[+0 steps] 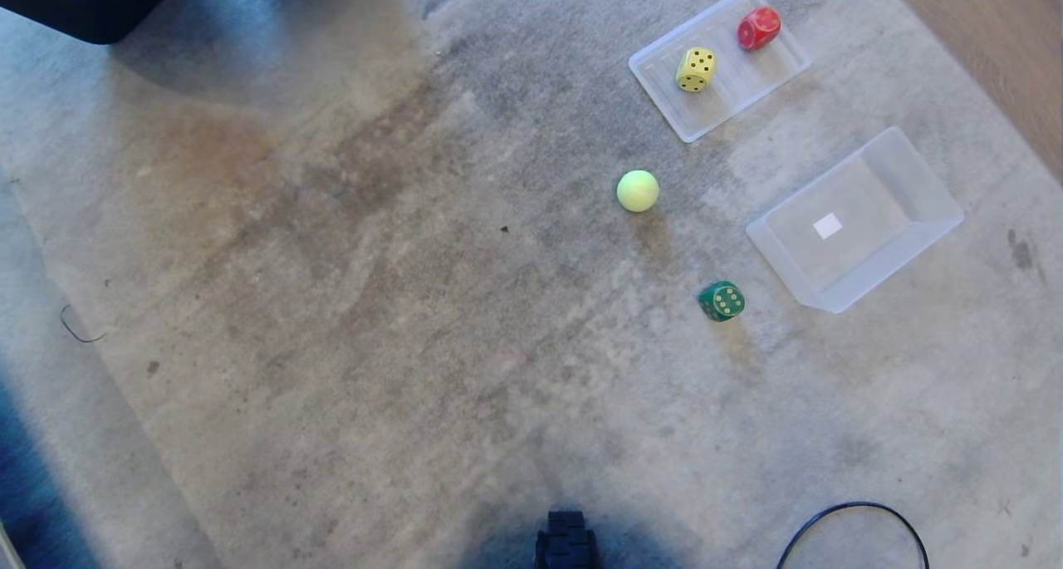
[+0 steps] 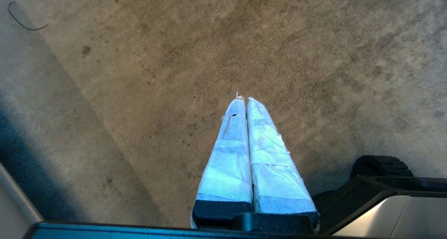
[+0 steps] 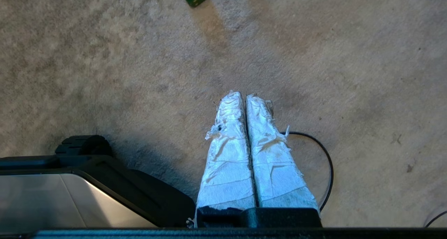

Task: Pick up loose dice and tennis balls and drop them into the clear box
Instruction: Find toys out of the box

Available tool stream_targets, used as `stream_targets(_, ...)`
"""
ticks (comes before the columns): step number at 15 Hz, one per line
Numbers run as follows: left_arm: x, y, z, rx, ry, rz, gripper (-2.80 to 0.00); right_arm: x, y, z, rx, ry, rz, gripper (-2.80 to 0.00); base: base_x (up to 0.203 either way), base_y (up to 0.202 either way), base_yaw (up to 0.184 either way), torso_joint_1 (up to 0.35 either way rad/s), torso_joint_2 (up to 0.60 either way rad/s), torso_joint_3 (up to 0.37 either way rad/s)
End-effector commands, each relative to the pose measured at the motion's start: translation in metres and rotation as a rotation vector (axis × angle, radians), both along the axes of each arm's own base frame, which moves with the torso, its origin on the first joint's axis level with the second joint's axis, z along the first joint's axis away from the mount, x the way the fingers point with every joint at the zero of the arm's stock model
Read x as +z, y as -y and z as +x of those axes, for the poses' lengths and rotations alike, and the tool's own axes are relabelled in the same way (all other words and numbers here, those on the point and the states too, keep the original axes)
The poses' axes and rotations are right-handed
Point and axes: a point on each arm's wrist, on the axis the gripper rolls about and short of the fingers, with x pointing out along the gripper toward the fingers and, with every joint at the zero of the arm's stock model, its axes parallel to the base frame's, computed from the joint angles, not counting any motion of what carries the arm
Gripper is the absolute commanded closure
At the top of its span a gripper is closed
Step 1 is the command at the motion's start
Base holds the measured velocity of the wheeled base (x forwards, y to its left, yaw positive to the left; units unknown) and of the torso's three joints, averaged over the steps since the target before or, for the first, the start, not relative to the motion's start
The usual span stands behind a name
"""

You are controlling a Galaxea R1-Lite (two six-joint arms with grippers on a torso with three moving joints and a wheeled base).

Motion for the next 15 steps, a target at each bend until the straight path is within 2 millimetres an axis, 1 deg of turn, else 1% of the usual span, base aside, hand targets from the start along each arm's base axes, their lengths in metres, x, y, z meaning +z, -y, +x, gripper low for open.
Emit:
stream_targets(1,-0.0001,0.0,0.0,0.001,-0.001,-0.001,0.0,0.0002,0.0,-0.0002,-0.001,0.002,0.0,0.0,0.0,0.0,0.0,-0.001,0.0,-0.201)
stream_targets(10,-0.0001,-0.0001,0.0,0.004,-0.001,-0.002,0.0,0.0002,0.0,-0.0002,0.0,0.002,-0.004,0.0,0.0,0.0,0.0,0.003,0.0,-0.2)
stream_targets(15,-0.0001,-0.0001,0.0,0.004,-0.001,-0.002,0.0,0.0011,0.0003,-0.0006,-0.026,0.0,-0.004,0.0,0.0,0.0,0.0,0.003,0.0,-0.056)
